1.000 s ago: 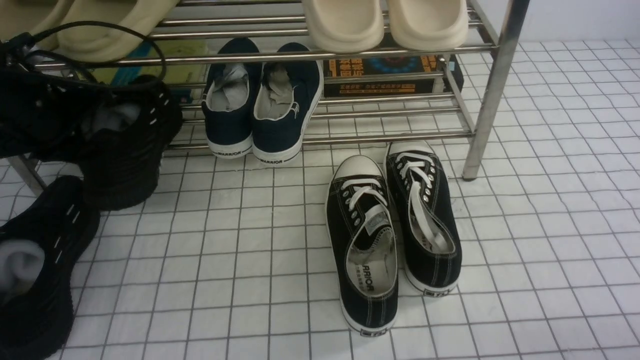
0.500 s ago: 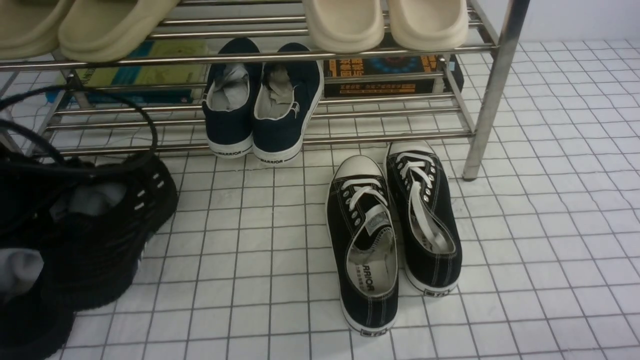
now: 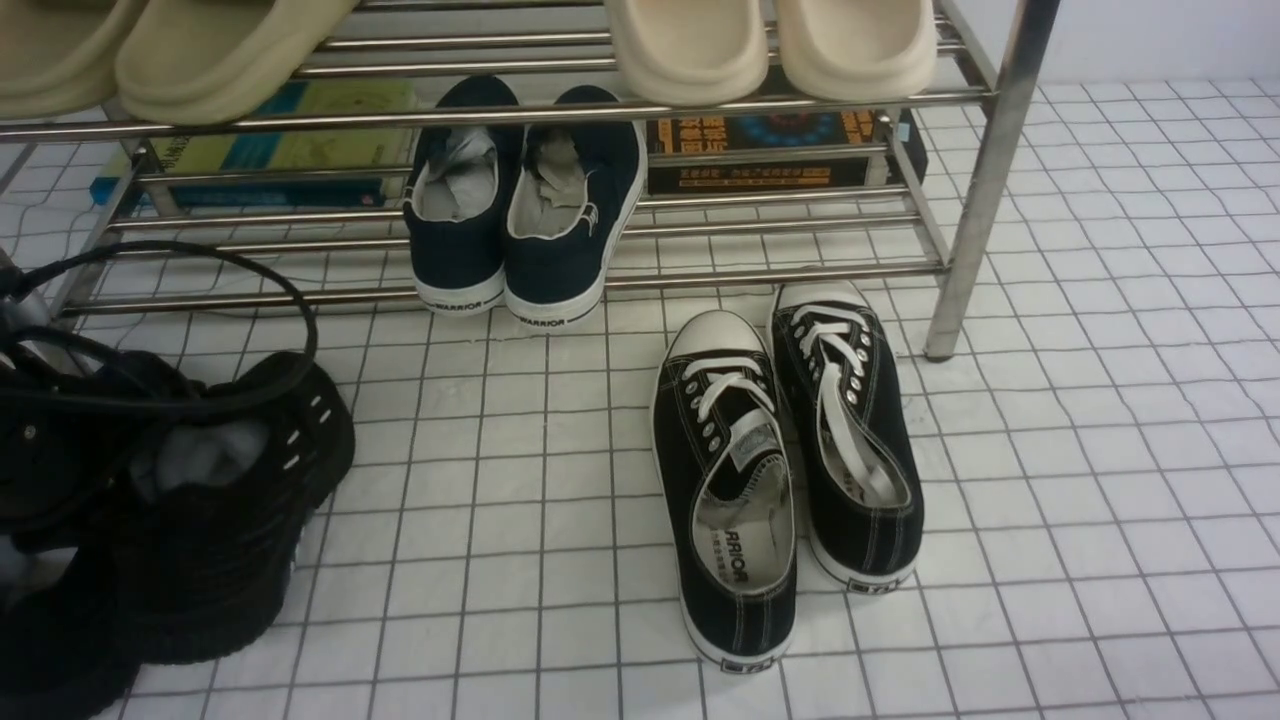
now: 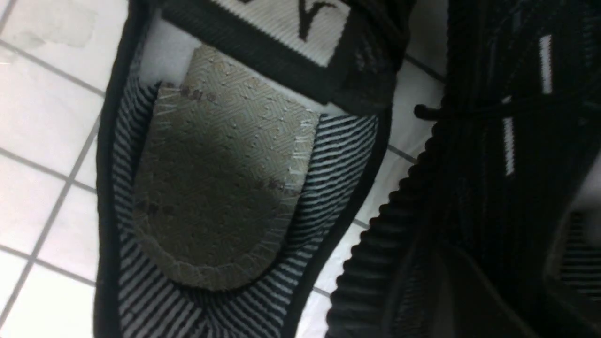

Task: Take the shoes off the shelf with your hand from the white checkered tablecloth.
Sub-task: 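Set the held shoe down on the floor in front of the rack with the left gripper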

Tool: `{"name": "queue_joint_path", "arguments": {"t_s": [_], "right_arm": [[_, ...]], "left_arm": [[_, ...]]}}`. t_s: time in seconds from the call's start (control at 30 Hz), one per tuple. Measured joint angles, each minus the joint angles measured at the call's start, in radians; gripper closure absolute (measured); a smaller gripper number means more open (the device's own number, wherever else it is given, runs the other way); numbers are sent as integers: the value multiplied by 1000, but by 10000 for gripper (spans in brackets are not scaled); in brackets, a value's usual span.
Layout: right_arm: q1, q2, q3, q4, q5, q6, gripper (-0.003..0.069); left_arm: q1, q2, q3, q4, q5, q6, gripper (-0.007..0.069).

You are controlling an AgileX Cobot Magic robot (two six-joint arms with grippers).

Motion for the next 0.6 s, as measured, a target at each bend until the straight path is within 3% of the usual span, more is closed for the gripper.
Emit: {"name": "queue_joint_path", "arguments": {"t_s": [0.07, 0.1, 0.13, 0.2, 0.3, 0.4, 0.6], "right_arm": [[0, 0, 0, 0, 0, 0, 420], [0, 0, 0, 0, 0, 0, 420], [0, 0, 0, 0, 0, 0, 420], [0, 0, 0, 0, 0, 0, 420], [0, 0, 0, 0, 0, 0, 420], [0, 0, 0, 0, 0, 0, 420], [0, 0, 0, 0, 0, 0, 420]], "left_arm": [[0, 0, 0, -1, -1, 1, 488], [0, 0, 0, -2, -2, 1, 424], [0, 0, 0, -2, -2, 1, 424], [0, -1, 0, -2, 3, 7, 337], [0, -6, 0, -2, 17, 37, 307], [0, -49, 0, -1, 59, 102, 327], [0, -256, 2, -9, 248, 278, 568]]}}
